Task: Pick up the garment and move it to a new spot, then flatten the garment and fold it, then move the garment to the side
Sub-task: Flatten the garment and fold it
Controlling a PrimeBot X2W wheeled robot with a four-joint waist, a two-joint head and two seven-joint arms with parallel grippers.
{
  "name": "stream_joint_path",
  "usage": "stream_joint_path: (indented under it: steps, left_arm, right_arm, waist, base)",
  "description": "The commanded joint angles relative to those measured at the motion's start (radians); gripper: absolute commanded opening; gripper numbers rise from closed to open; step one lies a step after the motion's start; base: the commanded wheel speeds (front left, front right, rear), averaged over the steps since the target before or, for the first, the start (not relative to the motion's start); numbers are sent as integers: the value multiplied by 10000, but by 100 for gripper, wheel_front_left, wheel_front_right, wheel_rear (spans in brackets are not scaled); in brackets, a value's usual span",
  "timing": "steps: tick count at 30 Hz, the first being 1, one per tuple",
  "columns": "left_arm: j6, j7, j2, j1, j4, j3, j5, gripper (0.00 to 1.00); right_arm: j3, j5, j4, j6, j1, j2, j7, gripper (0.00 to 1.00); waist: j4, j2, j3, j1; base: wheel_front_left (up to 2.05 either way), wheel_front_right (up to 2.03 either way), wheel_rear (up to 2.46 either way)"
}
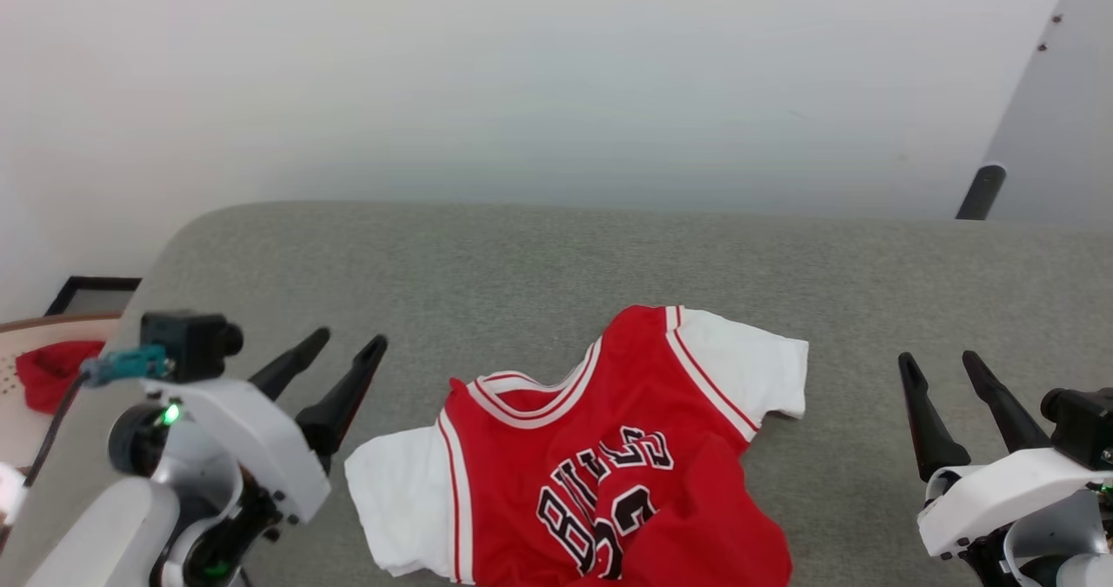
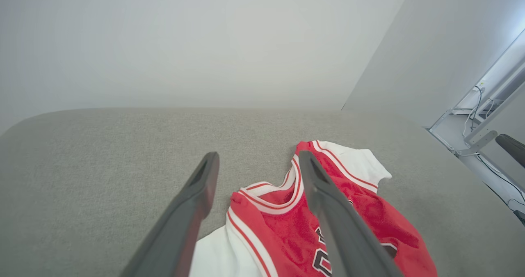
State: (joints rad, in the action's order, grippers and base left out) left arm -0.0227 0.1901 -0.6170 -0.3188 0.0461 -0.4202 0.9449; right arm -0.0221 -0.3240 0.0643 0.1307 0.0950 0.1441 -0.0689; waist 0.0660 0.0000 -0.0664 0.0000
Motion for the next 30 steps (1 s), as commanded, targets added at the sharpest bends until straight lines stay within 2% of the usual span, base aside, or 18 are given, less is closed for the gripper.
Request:
stream_joint_path:
  steps: [1,4,14,18,30]
  left_arm:
    - [-53,-128,-80,224,139,78,44,100]
    - [-61,49,-46,289,343,112,321,100]
    - [178,2584,-536,-369,1108,-195,1311,100]
    - [214,3320,-508,-661,1473,-432,1463,100]
    - [-117,3709,-44,-1574,3972,-817,1358,100]
  right_arm:
    - [-7,65,-3,1,-67,35,50,100]
    - [-45,61,-47,1,-30,83,13,100]
    - [189,88,-282,1,582,313,-281,100]
    - [219,23,-316,1,810,396,-324,100]
    - [559,-103,-176,1,1440,544,-223,100]
  waist:
    - [148,0,-20,0]
    - [260,0,45,0]
    - [63,0,742,0]
    - [-97,0,1198,0]
    - [-693,0,2105,0]
  base:
    - [0,0,0]
    - [0,0,0]
    - [0,0,0]
    - [0,0,0]
    - [0,0,0]
